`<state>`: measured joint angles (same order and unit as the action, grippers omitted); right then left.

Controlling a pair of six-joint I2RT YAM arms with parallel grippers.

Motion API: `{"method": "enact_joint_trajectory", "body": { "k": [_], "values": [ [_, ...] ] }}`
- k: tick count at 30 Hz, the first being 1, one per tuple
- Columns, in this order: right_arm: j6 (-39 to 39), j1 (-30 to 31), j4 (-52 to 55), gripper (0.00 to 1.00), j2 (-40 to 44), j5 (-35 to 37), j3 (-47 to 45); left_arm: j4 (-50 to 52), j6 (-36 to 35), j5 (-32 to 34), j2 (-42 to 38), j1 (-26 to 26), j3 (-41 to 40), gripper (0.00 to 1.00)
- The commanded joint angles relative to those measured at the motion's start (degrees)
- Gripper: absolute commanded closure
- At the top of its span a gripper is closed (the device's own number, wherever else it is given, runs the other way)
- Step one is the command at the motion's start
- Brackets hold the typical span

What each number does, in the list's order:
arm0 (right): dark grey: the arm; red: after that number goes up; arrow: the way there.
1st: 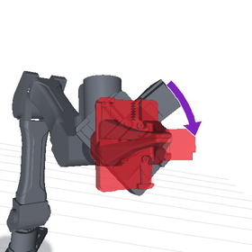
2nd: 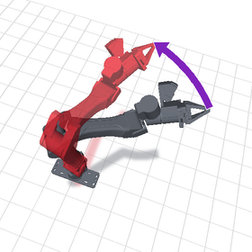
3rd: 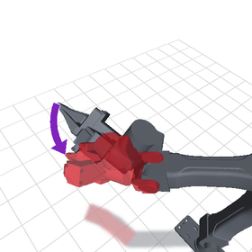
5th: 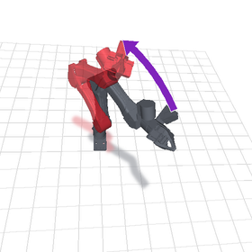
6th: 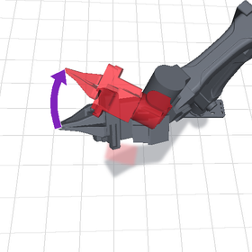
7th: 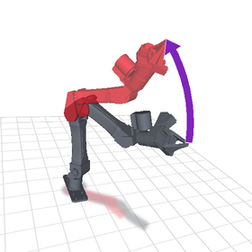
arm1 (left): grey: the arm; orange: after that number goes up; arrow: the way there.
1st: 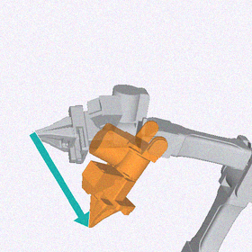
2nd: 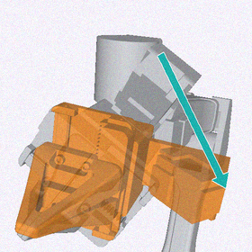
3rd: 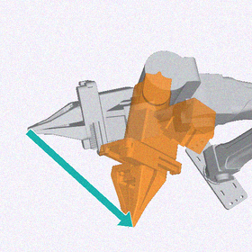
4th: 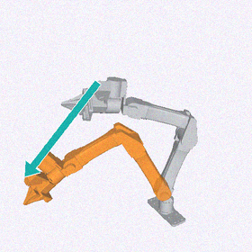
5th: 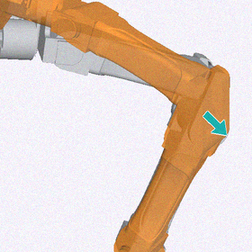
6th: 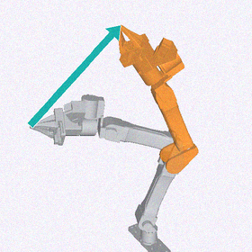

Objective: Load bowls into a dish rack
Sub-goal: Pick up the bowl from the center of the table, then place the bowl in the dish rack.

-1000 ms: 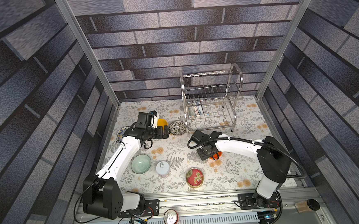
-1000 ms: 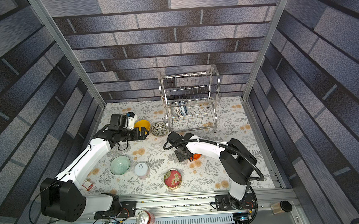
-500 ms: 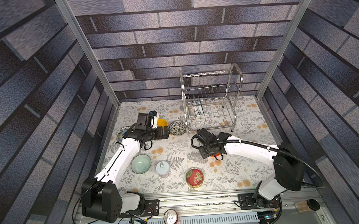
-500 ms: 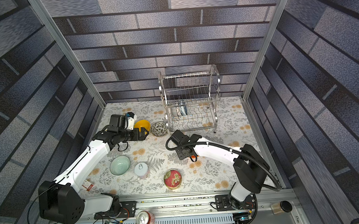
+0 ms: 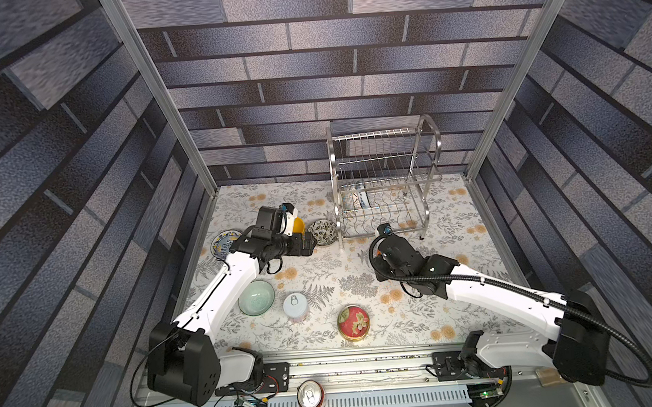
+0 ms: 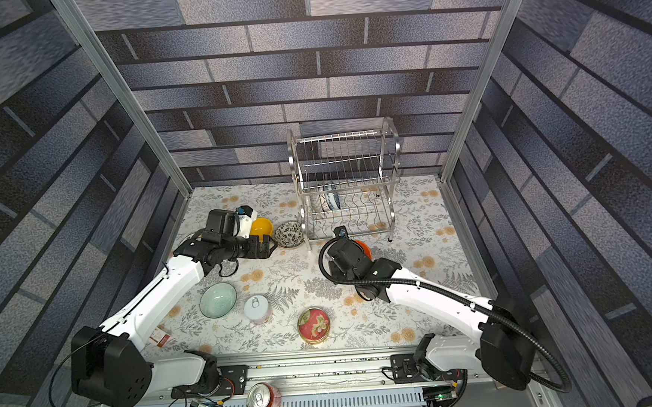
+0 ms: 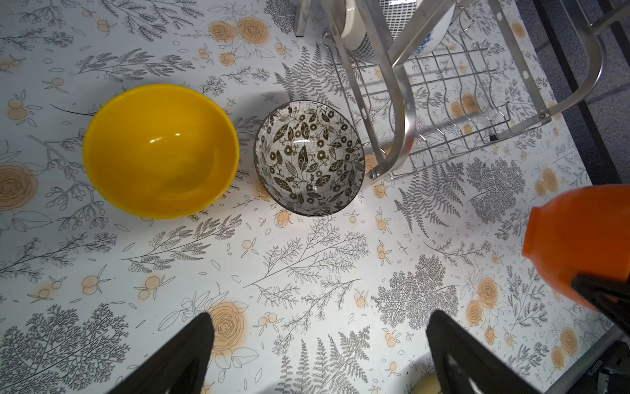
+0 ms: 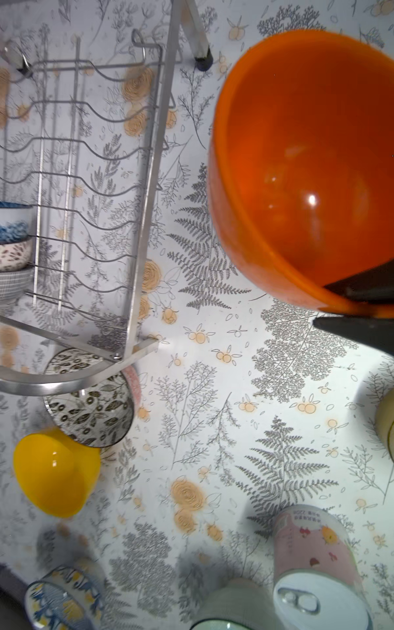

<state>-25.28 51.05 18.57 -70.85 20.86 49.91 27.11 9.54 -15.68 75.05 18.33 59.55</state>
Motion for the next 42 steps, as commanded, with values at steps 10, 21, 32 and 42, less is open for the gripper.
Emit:
{"method": "enact_joint_trajectory", "body": {
  "k": [10, 21, 32, 42],
  "values": [
    [-8.54, -0.28, -25.9, 0.98, 2.13, 14.43, -5.1, -1.43, -1.53, -0.08, -1.31, 4.35, -1.32, 0.0],
    [-22.45, -4.42, -38.85, 0.98, 0.47, 19.51, -8.14, -2.64, -0.53, -0.67, -1.82, 6.78, -2.02, 0.0],
    [-33.64, -12.28, -50.2, 0.99, -4.35, 13.75, -8.95, -3.35, -0.84, 0.0, -1.82, 9.18, -2.68, 0.0],
    [-41.34, -16.62, -59.47, 0.99, -11.78, 8.59, -5.61, -3.57, -0.98, -0.47, -1.56, 9.23, -2.77, 0.0]
  ]
}}
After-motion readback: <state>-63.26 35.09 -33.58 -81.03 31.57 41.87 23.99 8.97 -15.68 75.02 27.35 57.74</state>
